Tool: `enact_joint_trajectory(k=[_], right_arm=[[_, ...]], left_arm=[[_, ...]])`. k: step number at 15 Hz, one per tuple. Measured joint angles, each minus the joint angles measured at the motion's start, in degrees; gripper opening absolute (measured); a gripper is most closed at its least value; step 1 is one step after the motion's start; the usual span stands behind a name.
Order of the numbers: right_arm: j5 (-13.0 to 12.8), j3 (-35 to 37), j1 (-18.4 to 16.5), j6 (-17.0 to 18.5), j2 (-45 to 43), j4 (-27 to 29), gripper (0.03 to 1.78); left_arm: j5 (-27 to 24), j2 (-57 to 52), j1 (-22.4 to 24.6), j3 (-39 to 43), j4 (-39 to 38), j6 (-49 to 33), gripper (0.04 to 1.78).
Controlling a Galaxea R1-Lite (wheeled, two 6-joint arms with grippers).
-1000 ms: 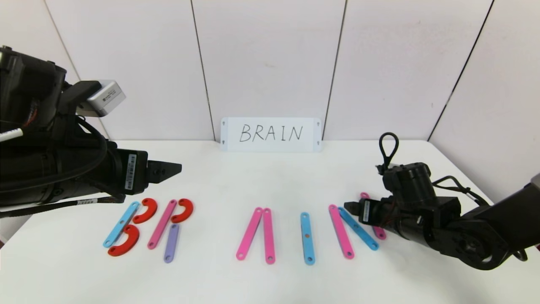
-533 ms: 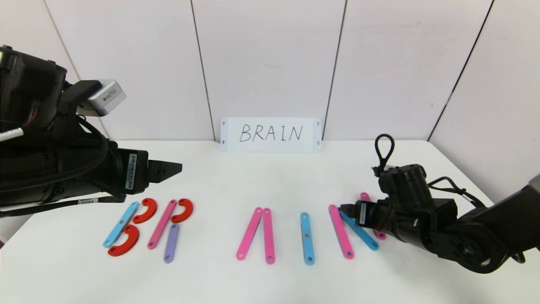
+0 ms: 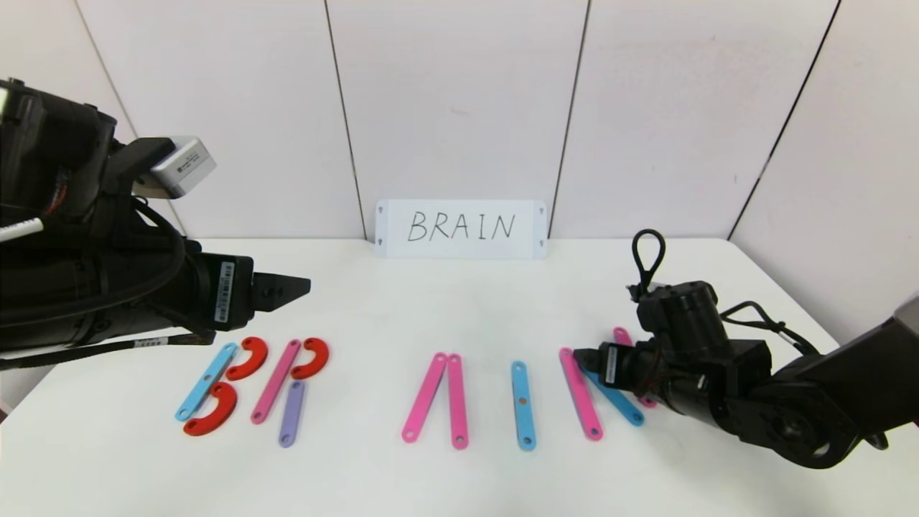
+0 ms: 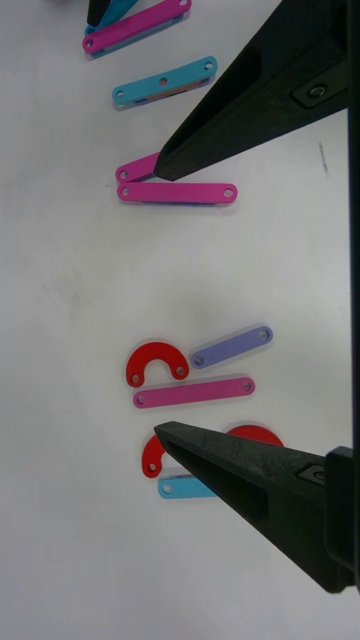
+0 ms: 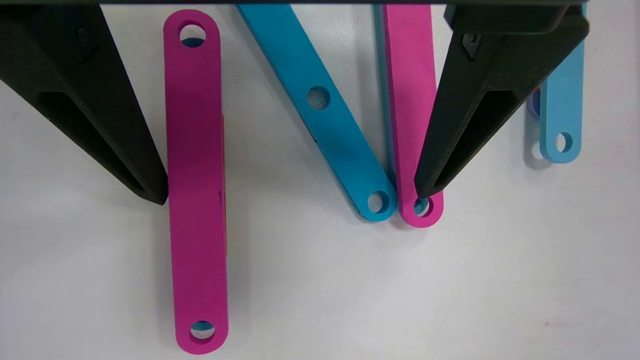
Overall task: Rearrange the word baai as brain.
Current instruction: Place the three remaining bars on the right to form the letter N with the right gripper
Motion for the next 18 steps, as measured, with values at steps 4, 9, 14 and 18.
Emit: enact_joint_trajectory(k=[4, 9, 14, 18], right_arm=[[0.00, -0.07, 0.18, 0.05, 0.26, 0.00, 1.70], [0.00, -0.02, 0.85, 0.09, 0.44, 0.00, 1.70], [-0.33, -0.07, 0.93, 0.11, 0.44, -0.09, 1.70], [-1.07, -0.11, 0.33, 0.09, 0.34, -0.30, 1.70]], left_arm=[[0.00, 0.00, 0.02, 0.02, -0.02, 0.02, 1.69], [-0.01, 0.11, 0.00, 0.02, -0.02, 0.02, 1.69], [0.00, 0.22, 0.00, 0.02, 0.01, 0.02, 1.69], [-0.01, 0.20, 0.00, 0.02, 0.04, 0.02, 1.69]])
